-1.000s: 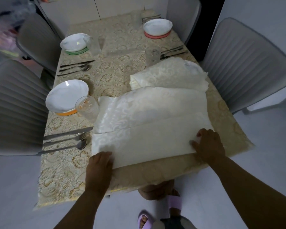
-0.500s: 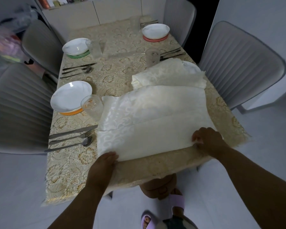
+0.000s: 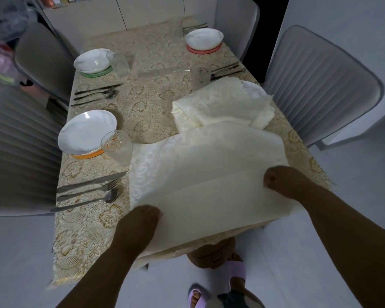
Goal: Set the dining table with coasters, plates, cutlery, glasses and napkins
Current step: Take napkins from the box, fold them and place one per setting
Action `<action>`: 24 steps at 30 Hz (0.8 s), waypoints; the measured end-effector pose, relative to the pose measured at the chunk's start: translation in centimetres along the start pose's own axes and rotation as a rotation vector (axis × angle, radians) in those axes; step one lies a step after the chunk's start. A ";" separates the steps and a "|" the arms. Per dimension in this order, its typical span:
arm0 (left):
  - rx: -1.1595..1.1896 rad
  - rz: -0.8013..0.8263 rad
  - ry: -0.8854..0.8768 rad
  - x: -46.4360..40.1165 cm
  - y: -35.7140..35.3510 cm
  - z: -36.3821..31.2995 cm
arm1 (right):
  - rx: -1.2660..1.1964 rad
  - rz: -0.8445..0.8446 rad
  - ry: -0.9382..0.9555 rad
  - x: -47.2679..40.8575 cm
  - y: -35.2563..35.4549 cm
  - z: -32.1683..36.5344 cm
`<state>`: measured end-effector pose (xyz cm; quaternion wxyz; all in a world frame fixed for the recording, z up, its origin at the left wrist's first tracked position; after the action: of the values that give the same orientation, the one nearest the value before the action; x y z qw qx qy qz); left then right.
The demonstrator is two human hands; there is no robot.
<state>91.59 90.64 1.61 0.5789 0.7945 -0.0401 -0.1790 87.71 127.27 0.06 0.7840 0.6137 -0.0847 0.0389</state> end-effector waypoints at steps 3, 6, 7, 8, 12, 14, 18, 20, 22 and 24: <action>0.066 0.061 0.294 -2.5 -2.1 2.8 | -0.109 -0.185 -0.086 -2.3 1.1 -0.1; 0.062 0.128 0.404 -3.8 -3.6 4.2 | -0.013 -0.065 -0.046 -4.0 -0.8 0.2; 0.055 0.136 0.412 -4.2 -3.9 4.6 | 0.018 -0.033 -0.042 -4.5 -1.2 -0.1; 0.039 0.153 0.408 -4.4 -4.1 4.9 | 0.048 -0.014 -0.035 -4.8 -1.5 -0.4; -0.005 0.164 0.364 -5.3 -4.3 5.1 | 0.118 -0.019 0.000 -5.4 -1.2 -0.6; -0.019 0.179 0.363 -5.4 -4.2 4.9 | 0.104 -0.044 0.007 -5.5 -0.8 -0.2; -0.062 0.042 0.304 -7.6 -2.1 3.4 | -0.048 -0.407 0.076 -7.1 4.6 2.6; -0.048 -0.018 0.286 -10.2 -1.5 2.6 | -0.062 -0.520 0.159 -8.8 7.0 4.6; -0.019 -0.021 0.294 -13.3 -1.9 2.2 | -0.067 -0.519 0.235 -11.0 8.0 6.6; -0.007 -0.003 0.292 -16.1 -2.7 1.6 | -0.055 -0.439 0.301 -13.0 7.7 8.5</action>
<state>75.63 94.48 2.47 0.5810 0.8102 0.0461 -0.0625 72.99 121.46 7.03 0.7938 0.5832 0.1668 -0.0438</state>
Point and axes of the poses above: each hand's wrist, its own x-axis away from the middle knuckle, its own y-axis out of the back of the hand, z = x × y, the point moved 10 cm from there along -x, towards the middle knuckle, and after that the axes turned 13 degrees about -z, right-handed, at the moved point
